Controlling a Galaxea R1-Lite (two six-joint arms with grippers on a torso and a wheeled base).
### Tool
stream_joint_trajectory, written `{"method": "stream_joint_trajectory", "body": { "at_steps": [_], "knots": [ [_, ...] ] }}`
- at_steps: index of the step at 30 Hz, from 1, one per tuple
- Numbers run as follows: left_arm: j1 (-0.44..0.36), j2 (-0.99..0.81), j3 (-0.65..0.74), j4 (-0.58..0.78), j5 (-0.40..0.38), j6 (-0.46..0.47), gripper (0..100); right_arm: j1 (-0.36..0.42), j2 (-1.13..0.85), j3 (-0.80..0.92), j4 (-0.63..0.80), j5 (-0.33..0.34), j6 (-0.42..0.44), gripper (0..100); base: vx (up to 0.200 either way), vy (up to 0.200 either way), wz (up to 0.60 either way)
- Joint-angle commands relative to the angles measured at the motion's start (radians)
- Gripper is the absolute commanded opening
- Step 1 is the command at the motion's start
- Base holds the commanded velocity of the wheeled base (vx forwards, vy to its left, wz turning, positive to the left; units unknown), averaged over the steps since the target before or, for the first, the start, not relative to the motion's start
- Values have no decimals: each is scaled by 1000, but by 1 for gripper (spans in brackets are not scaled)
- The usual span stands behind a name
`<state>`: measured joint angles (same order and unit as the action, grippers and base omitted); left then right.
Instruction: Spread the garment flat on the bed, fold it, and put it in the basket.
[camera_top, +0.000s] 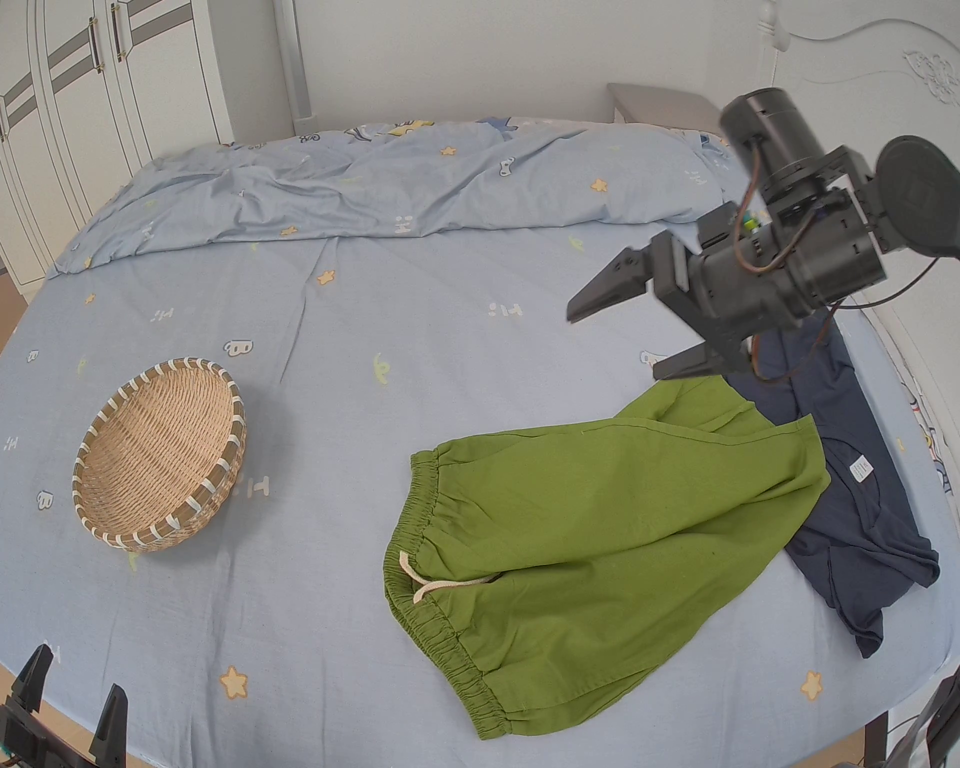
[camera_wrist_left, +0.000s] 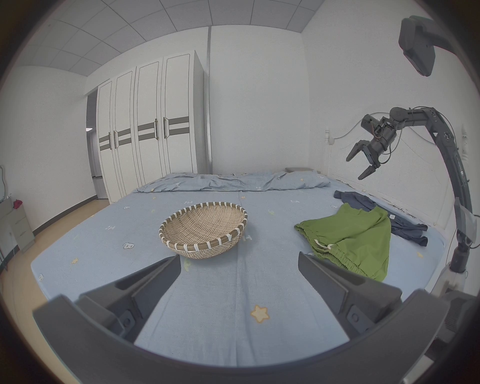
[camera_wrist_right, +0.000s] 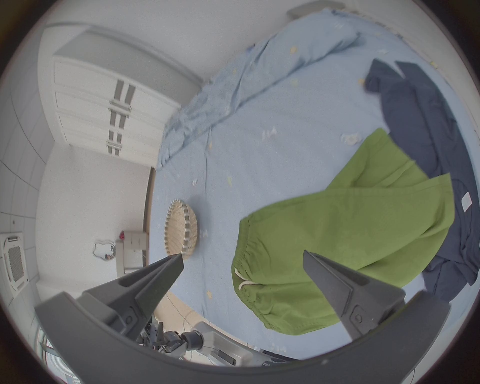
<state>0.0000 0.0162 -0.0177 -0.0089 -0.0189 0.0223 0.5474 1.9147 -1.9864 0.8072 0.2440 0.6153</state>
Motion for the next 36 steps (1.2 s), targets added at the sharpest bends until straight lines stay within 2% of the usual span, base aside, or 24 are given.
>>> {"method": "stream_joint_trajectory", "body": {
  "at_steps": [1,2,3,4,5,7,8,9,11,12,13,14,15,16,17,20,22,24,25,28,29,33,36],
  "knots": [
    [-12,33,-286,-34,-3,-104,100,-92,-192,322,-201,38,-6,100,0,0,0],
    [-25,102,-367,12,-7,-147,100,-96,-203,376,-246,38,-6,100,0,0,0],
    [-26,114,-377,21,-7,-151,100,-98,-204,383,-252,38,-6,100,0,0,0],
    [-49,232,-444,116,-19,-190,100,-98,-223,463,-327,37,-6,100,0,0,0],
    [-55,266,-446,141,-35,-191,100,-95,-227,488,-349,35,-6,100,0,0,0],
    [-89,392,-433,176,-170,-200,100,-89,-246,581,-441,29,-6,100,0,0,0],
    [-89,392,-433,176,-170,-200,100,-89,-246,581,-441,29,-6,100,0,0,0],
    [-110,519,-421,175,-303,-249,100,-89,-266,656,-513,32,-8,100,0,0,0],
    [-118,597,-424,162,-363,-306,100,-89,-275,699,-553,32,-8,100,0,0,0],
    [-135,711,-420,115,-440,-400,100,-86,-278,755,-612,31,-9,100,0,0,0],
    [-152,771,-415,86,-477,-440,100,-84,-281,776,-643,32,-11,100,0,0,0],
    [-173,831,-404,52,-509,-476,100,-86,-286,790,-660,38,-14,100,0,0,0],
    [-173,831,-404,52,-509,-476,100,-86,-286,790,-660,38,-14,100,0,0,0],
    [-225,955,-360,-31,-553,-524,100,-84,-293,814,-672,29,-23,100,0,0,0],
    [-239,979,-346,-48,-558,-529,100,-84,-292,816,-672,26,-25,100,0,0,0],
    [-356,1194,-228,-213,-566,-524,100,-77,-289,845,-675,-40,-48,100,0,0,0],
    [-439,1337,-174,-319,-564,-522,100,-55,-287,867,-683,-61,-58,100,0,0,0],
    [-457,1383,-162,-355,-564,-522,100,-50,-287,871,-683,-65,-63,100,0,0,0],
    [-500,1579,-136,-528,-559,-525,100,-46,-293,894,-685,-61,-97,100,0,0,0],
    [-522,1739,-113,-698,-559,-527,100,-47,-296,906,-685,-60,-106,100,0,0,0],
    [-541,1825,-100,-810,-558,-535,100,-49,-298,913,-686,-60,-106,100,0,0,0],
    [-592,1993,-47,-1082,-561,-576,100,-61,-322,940,-688,-55,-106,100,0,0,0],
    [-618,2079,4,-1300,-567,-650,100,-72,-347,968,-714,-54,-106,100,0,0,0]
  ]
}}
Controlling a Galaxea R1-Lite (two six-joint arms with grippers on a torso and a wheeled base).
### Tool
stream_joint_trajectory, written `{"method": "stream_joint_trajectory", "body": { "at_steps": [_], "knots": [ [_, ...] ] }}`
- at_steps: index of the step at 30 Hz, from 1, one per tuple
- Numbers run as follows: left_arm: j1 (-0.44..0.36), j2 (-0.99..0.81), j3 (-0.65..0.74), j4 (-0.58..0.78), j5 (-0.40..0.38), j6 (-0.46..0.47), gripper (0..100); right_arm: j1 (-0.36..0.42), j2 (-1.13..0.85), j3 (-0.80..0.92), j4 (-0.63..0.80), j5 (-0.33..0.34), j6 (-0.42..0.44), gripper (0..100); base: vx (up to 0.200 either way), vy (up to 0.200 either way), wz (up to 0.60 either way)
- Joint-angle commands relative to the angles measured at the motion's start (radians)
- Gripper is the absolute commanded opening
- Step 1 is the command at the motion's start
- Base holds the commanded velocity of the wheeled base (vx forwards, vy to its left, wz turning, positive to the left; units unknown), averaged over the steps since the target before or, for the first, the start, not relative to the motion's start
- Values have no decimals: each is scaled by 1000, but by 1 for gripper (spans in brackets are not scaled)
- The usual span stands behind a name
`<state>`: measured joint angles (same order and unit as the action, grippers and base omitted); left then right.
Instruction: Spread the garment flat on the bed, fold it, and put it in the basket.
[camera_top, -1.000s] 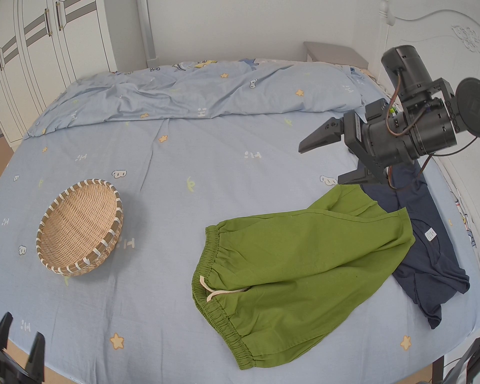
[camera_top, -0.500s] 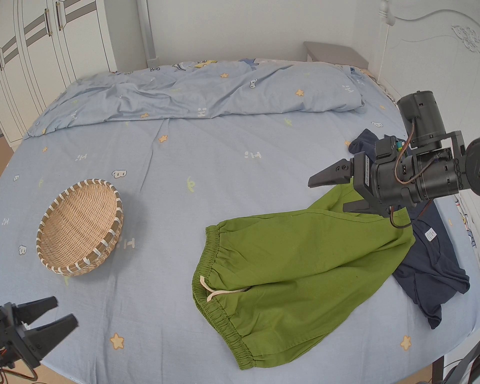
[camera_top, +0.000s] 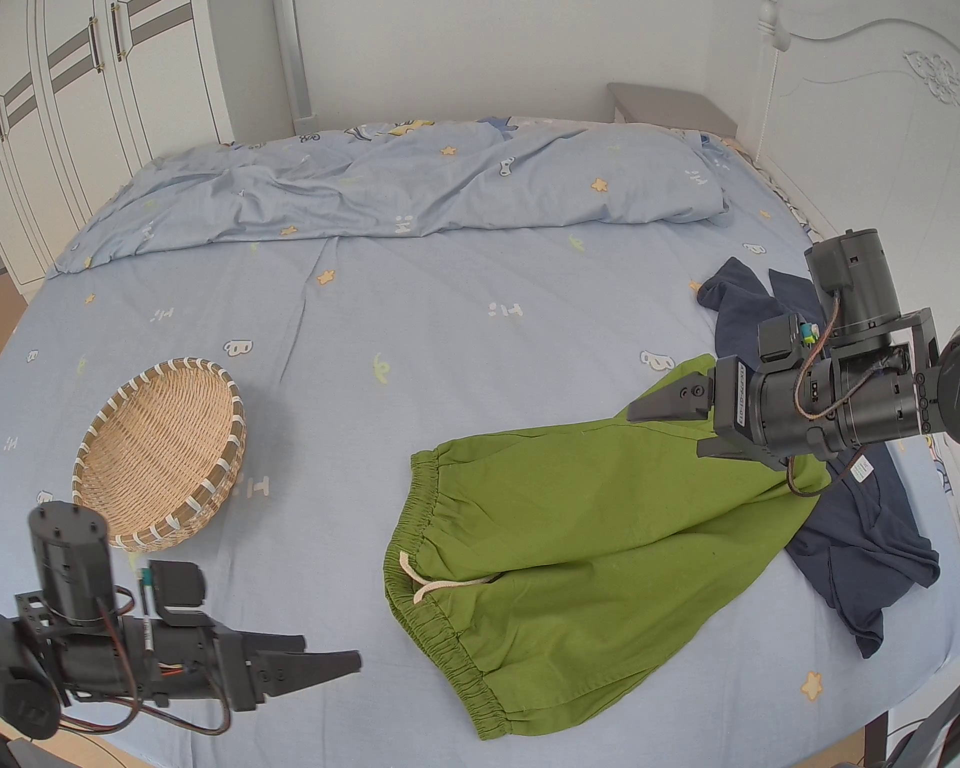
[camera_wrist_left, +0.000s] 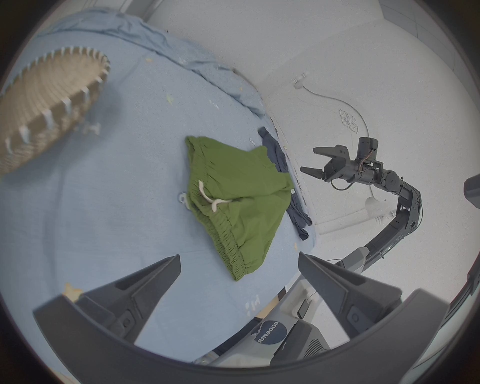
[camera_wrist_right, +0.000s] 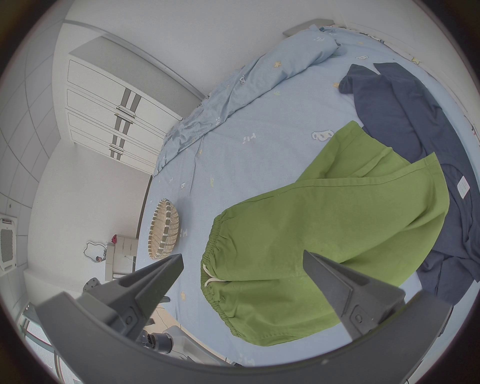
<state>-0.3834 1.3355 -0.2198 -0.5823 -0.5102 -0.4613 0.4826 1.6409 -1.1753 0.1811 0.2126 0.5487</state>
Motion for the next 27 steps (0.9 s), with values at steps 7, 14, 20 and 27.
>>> {"method": "stream_joint_trajectory", "body": {
  "at_steps": [7,14,20,27],
  "knots": [
    [-232,872,218,-988,-65,-293,100,-9,-125,220,-164,-19,-38,100,0,0,0],
    [-230,884,191,-988,-63,-301,100,-9,-136,221,-173,-19,-38,100,0,0,0],
    [-229,903,146,-988,-62,-301,100,-9,-138,223,-173,-19,-36,100,0,0,0],
    [-215,896,100,-988,-62,-303,100,-13,-144,224,-176,-19,-33,100,0,0,0]
  ]
}}
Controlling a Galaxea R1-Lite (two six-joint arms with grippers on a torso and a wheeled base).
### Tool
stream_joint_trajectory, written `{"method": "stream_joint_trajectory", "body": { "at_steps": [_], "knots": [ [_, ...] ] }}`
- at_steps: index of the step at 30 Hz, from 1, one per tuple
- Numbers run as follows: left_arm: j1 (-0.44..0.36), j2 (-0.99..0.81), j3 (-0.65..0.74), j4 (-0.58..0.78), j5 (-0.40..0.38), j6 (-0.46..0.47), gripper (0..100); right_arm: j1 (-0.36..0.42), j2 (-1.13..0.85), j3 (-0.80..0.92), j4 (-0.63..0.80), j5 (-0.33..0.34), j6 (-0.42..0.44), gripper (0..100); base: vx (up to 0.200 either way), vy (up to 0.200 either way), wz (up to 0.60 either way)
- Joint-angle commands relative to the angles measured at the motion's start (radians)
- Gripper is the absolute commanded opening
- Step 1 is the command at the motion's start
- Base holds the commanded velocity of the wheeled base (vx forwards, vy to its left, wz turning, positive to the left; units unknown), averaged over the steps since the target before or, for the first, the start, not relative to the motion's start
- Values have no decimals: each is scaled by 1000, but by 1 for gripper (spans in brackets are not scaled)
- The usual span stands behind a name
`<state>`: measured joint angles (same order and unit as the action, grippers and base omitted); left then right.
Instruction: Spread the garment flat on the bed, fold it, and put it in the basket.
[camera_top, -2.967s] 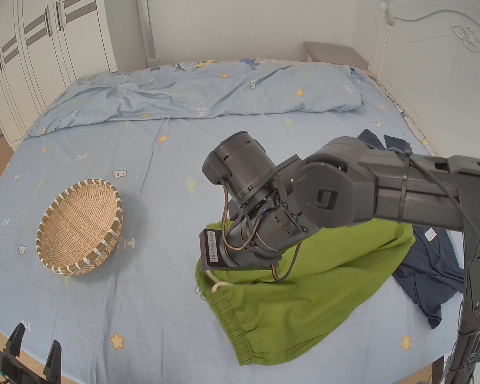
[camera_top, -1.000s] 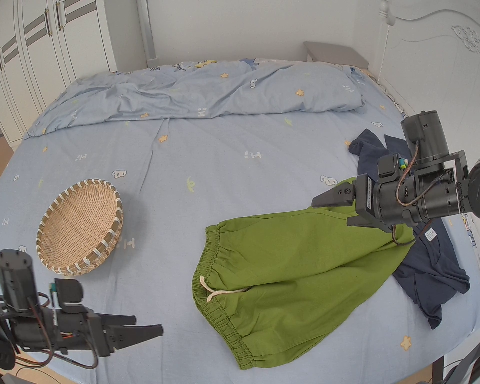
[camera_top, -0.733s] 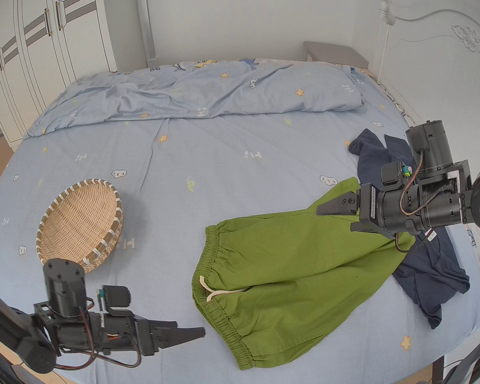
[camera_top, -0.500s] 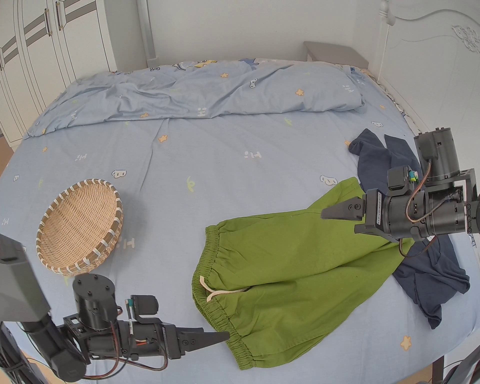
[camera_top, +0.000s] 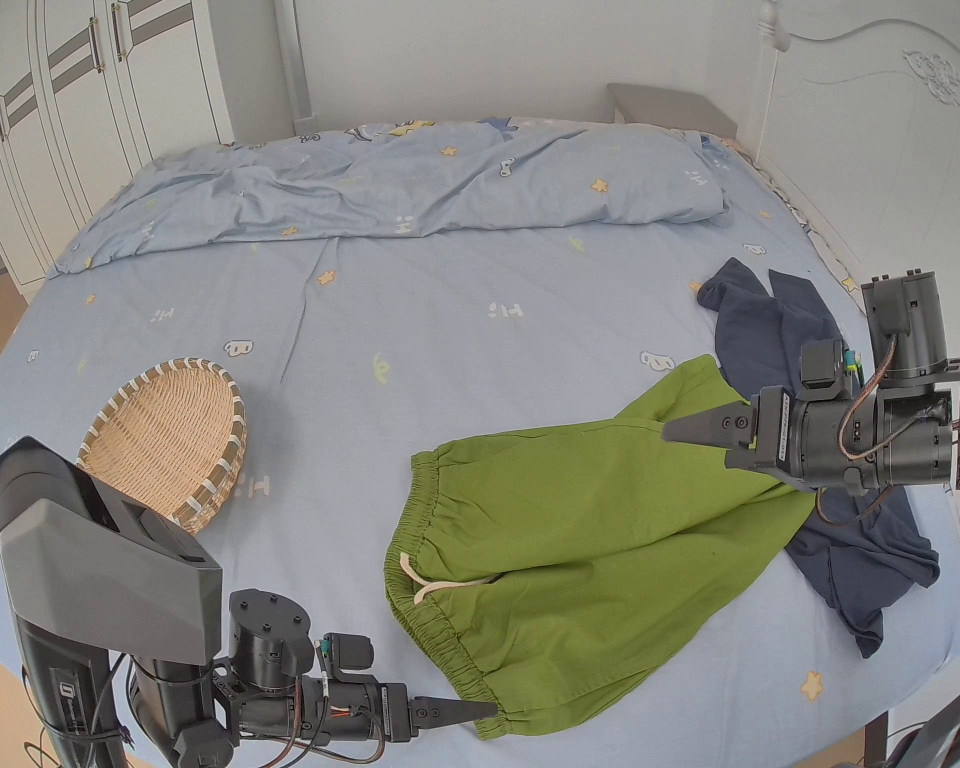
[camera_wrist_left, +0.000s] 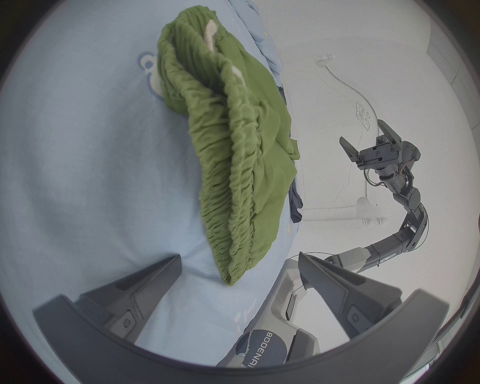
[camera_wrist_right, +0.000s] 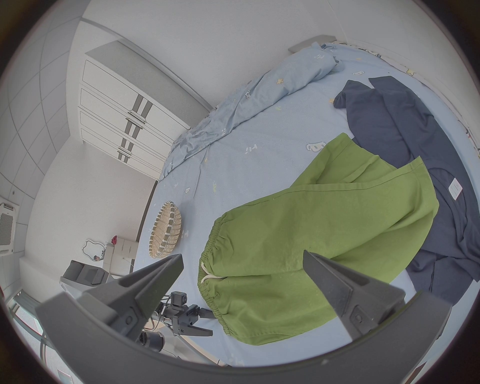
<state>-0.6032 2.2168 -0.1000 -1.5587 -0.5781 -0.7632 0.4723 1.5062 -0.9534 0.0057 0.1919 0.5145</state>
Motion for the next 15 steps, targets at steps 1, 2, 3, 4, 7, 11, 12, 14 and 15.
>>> {"method": "stream_joint_trajectory", "body": {
  "at_steps": [1,2,3,4,7,11,12,14,15],
  "knots": [
    [5,12,-27,-12,6,-1,100,-11,-7,2,-1,1,-1,100,0,0,0],
    [6,12,-33,-12,6,-1,100,-14,-7,2,-1,1,-1,100,0,0,0],
    [8,9,-37,-12,6,-1,100,-15,-7,2,-1,1,-2,100,0,0,0],
    [14,-2,-40,-12,6,-1,100,-15,-7,2,-1,1,-2,100,0,0,0],
    [39,-46,-41,-12,4,-5,100,-15,-6,4,-1,1,-2,100,0,0,0],
    [63,-55,-64,-12,4,-21,100,-17,-3,2,-1,1,-2,100,0,0,0],
    [69,-54,-73,-12,4,-21,100,-17,-1,2,-1,1,-2,100,0,0,0],
    [76,-51,-93,-12,4,-21,100,-17,0,2,-1,1,-2,100,0,0,0],
    [76,-51,-95,-12,4,-22,100,-17,0,4,-1,1,-2,100,0,0,0]
  ]
}}
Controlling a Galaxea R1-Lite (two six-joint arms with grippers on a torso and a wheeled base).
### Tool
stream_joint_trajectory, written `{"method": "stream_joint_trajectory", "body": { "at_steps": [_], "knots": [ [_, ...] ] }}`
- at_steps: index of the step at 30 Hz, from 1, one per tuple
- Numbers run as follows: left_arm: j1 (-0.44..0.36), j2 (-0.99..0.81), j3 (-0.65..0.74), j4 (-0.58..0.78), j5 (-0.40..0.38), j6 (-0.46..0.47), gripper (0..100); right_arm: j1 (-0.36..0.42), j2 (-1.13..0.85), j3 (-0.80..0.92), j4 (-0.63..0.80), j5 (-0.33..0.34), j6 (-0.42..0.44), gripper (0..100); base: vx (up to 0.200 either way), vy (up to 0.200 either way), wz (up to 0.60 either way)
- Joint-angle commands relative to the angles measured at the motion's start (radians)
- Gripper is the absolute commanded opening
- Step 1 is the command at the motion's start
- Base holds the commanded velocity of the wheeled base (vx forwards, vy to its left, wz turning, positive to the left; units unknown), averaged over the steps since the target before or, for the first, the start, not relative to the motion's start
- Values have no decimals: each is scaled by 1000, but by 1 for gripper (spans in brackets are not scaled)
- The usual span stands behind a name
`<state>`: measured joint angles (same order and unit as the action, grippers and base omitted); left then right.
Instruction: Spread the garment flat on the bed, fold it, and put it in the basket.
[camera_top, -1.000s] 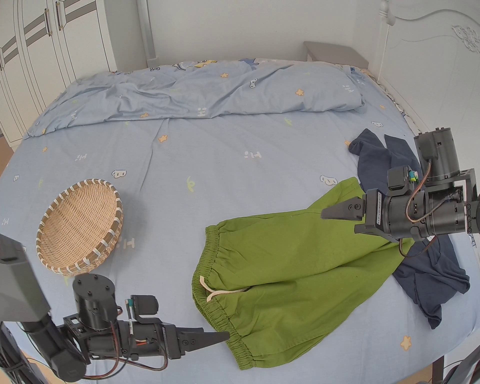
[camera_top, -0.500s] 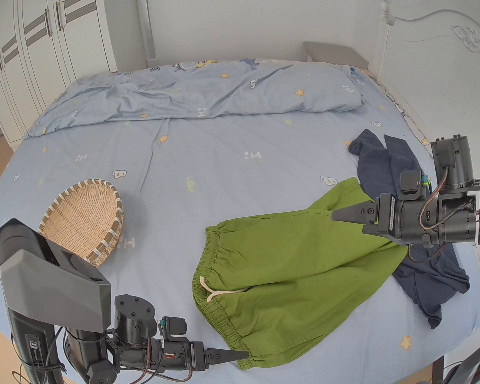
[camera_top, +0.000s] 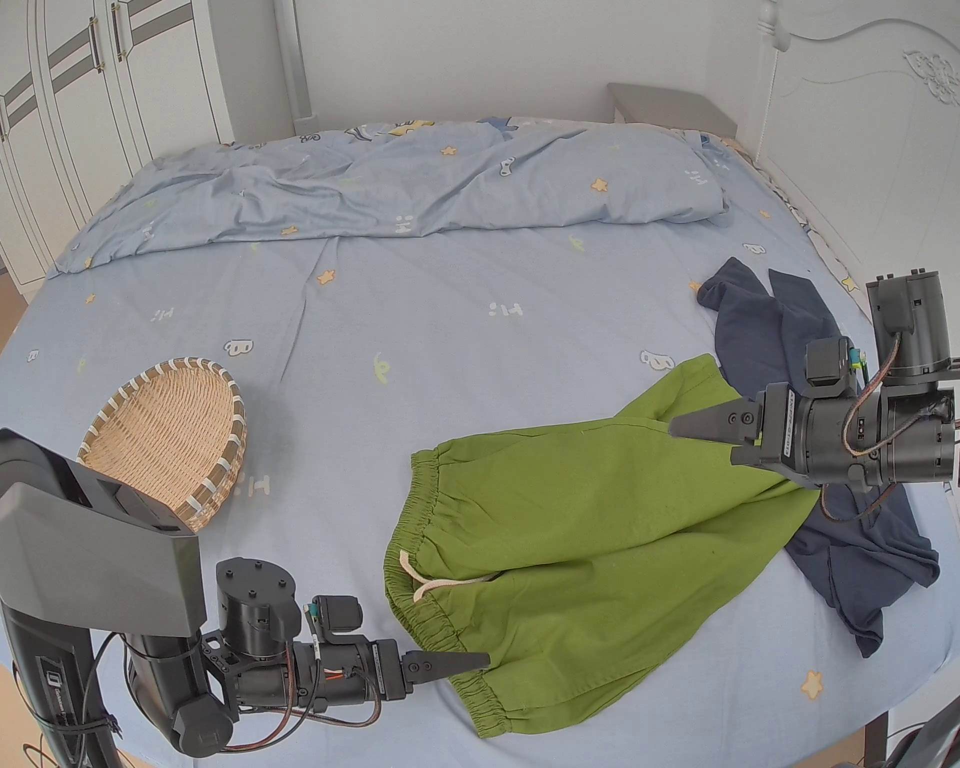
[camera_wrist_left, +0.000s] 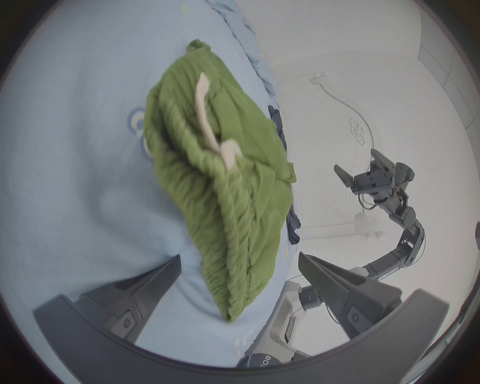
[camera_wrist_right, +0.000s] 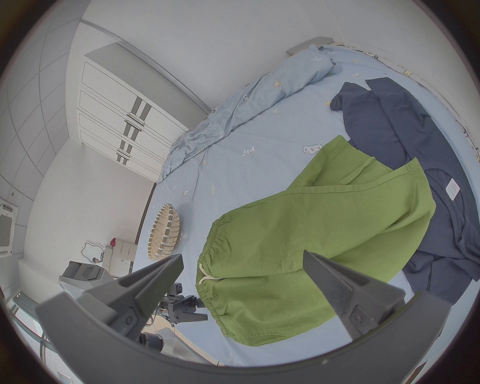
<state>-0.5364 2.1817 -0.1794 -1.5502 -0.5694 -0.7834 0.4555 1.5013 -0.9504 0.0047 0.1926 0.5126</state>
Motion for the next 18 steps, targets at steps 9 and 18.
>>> {"method": "stream_joint_trajectory", "body": {
  "at_steps": [9,18],
  "knots": [
    [-1,-60,-11,-21,-12,-36,100,-11,8,4,0,1,-2,100,0,0,0],
    [-43,-48,-29,-21,-12,-54,100,-17,7,5,0,1,-3,100,0,0,0]
  ]
}}
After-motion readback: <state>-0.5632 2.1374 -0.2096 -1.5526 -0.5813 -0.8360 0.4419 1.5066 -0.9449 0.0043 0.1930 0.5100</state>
